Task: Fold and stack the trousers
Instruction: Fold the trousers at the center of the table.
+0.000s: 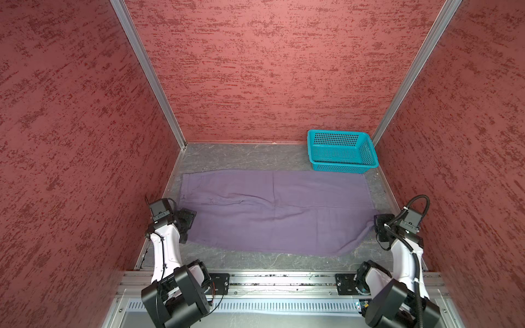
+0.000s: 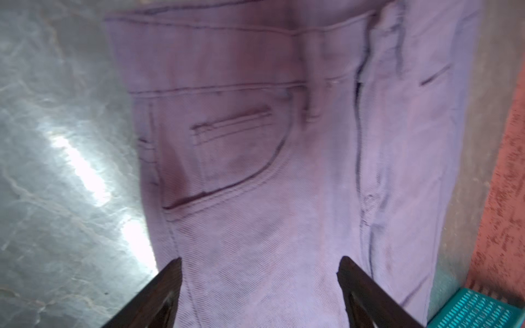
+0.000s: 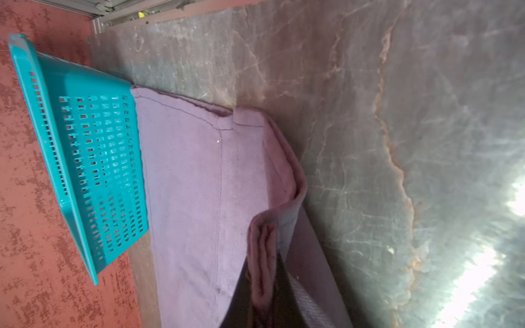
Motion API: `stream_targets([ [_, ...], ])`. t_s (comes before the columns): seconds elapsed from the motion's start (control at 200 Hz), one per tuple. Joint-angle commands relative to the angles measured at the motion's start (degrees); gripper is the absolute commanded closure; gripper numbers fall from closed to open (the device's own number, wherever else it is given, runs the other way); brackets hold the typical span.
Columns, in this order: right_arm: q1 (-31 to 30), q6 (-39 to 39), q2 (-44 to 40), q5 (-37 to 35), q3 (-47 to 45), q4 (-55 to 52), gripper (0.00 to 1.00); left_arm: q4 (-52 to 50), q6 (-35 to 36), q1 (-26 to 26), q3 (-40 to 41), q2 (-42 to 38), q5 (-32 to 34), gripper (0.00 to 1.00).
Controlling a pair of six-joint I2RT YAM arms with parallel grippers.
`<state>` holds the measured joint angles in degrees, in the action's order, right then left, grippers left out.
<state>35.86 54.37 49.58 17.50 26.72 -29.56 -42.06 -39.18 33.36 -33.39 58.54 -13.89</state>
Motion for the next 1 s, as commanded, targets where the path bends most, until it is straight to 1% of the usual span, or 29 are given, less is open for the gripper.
stream_targets([
  [0.0,0.27,-0.37,-0.96,1.67,1.59,-0.86,1.00,2.60,2.33,1.24,1.27,2.64,-0.55,0.14],
  [0.075,0.27,-0.28,-0.89,1.82,1.30,-0.78,1.00,4.04,2.61,1.61,1.47,5.11,-0.42,0.18],
  [0.155,0.35,-0.39,-0.40,1.94,1.36,-0.96,1.00,5.36,3.13,1.71,1.09,7.47,0.34,0.20],
  [0.286,0.35,-0.63,0.28,0.45,2.06,-1.08,1.00,6.24,3.71,3.19,1.22,10.04,1.40,0.20],
  [0.376,0.35,-0.50,0.94,-0.01,2.84,-0.75,1.00,5.87,3.75,3.84,1.93,9.65,3.35,0.19],
  [0.426,0.35,-0.51,1.35,-0.06,3.11,-0.59,1.00,5.84,3.68,3.91,2.16,8.86,4.64,0.14],
  [0.446,0.35,-0.41,1.51,-0.04,3.23,-0.57,1.00,5.81,3.67,3.86,2.26,8.56,5.07,0.10],
  [0.461,0.35,-0.41,1.63,-0.01,3.31,-0.48,1.00,5.89,3.66,3.83,2.27,8.45,5.26,0.04],
  [0.476,0.35,-0.45,1.76,-0.01,3.38,-0.42,1.00,5.97,3.60,3.88,2.38,8.35,5.43,0.02],
  [0.571,0.42,-0.33,2.27,0.14,3.51,-0.08,1.00,7.55,2.99,3.47,3.15,8.91,5.65,0.03],
  [0.601,0.44,-0.32,2.35,0.11,3.42,0.22,1.00,8.37,2.54,3.16,3.65,9.53,5.76,0.07],
  [0.646,0.44,-0.25,2.57,-0.07,3.34,0.35,1.00,10.00,2.06,2.55,4.34,10.55,5.59,0.17],
  [0.681,0.44,-0.08,2.85,0.07,3.42,0.43,1.00,11.11,1.68,2.06,4.91,11.54,5.32,0.30],
  [0.691,0.46,-0.06,2.88,0.14,3.45,0.39,1.00,11.32,1.50,1.99,4.93,11.82,5.24,0.33],
  [0.716,0.53,0.03,3.09,0.49,3.58,0.38,1.00,11.81,1.32,1.73,4.97,12.50,4.98,0.43],
  [0.756,0.60,0.41,3.44,1.19,3.84,0.38,1.00,12.41,1.12,1.50,4.80,13.50,4.54,0.56],
  [0.786,0.68,0.76,3.70,1.79,4.12,0.43,1.00,12.64,1.11,1.47,4.41,14.05,4.28,0.69],
  [0.877,0.87,0.80,4.27,2.63,5.35,0.61,1.00,11.79,0.86,1.54,2.94,13.83,4.46,1.00],
  [0.992,1.04,0.30,4.54,1.23,7.90,-1.53,1.00,7.51,-0.52,2.27,0.63,8.83,3.14,1.00],
])
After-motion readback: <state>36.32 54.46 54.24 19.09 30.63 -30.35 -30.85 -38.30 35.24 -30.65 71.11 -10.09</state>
